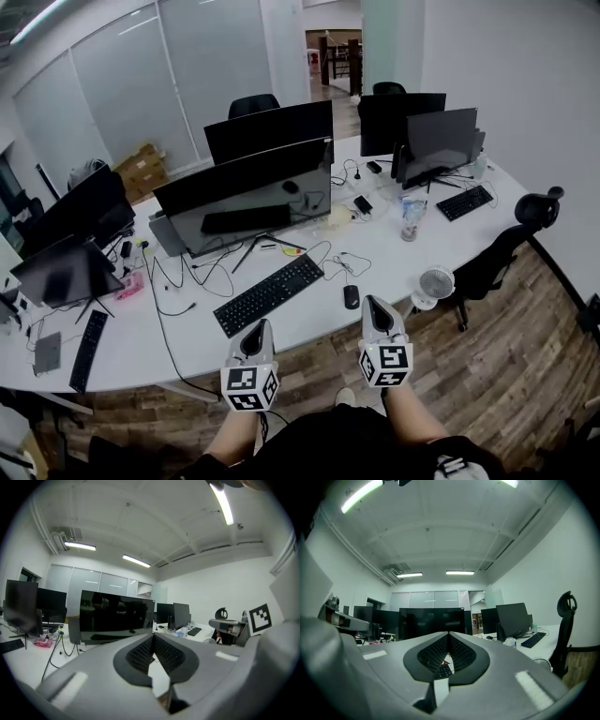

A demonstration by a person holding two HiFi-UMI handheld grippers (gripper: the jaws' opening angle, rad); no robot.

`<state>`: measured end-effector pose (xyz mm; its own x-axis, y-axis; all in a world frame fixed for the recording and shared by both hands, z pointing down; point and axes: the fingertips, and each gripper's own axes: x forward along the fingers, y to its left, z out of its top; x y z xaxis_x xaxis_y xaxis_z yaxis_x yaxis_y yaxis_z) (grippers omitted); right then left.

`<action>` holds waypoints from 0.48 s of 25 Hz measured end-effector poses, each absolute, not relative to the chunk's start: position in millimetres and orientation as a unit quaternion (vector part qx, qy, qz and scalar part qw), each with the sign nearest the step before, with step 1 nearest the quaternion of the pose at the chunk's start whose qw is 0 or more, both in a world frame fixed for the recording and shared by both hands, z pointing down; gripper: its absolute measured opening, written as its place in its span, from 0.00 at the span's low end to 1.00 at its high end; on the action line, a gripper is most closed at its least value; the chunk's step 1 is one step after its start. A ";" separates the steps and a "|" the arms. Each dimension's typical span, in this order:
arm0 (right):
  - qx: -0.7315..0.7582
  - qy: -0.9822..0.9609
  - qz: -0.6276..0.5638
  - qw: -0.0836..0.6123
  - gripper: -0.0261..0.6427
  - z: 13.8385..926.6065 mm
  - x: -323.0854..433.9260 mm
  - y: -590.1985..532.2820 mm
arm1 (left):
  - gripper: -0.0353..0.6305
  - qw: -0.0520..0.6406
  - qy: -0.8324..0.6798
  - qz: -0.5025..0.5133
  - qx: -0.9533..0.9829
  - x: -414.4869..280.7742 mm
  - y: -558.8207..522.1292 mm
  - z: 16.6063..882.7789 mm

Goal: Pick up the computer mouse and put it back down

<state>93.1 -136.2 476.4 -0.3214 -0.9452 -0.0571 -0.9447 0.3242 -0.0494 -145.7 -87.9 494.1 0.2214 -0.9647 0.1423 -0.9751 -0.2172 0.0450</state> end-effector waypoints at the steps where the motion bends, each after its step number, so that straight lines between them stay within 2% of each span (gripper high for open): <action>1: -0.579 0.815 -0.004 0.037 0.04 475.3 94.6 -147.2 | 0.13 0.064 -0.623 0.042 0.779 -142.1 -98.8 492.9; 12: -0.567 0.823 -0.008 0.028 0.04 482.7 127.2 -249.0 | 0.13 0.068 -0.627 0.048 0.775 -99.2 -202.5 496.7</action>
<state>127.2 -249.0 482.7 -0.3559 -0.9338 -0.0371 -0.9329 0.3574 -0.0448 -99.2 -202.5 496.7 0.2091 -0.9648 0.1597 -0.9778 -0.2044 0.0459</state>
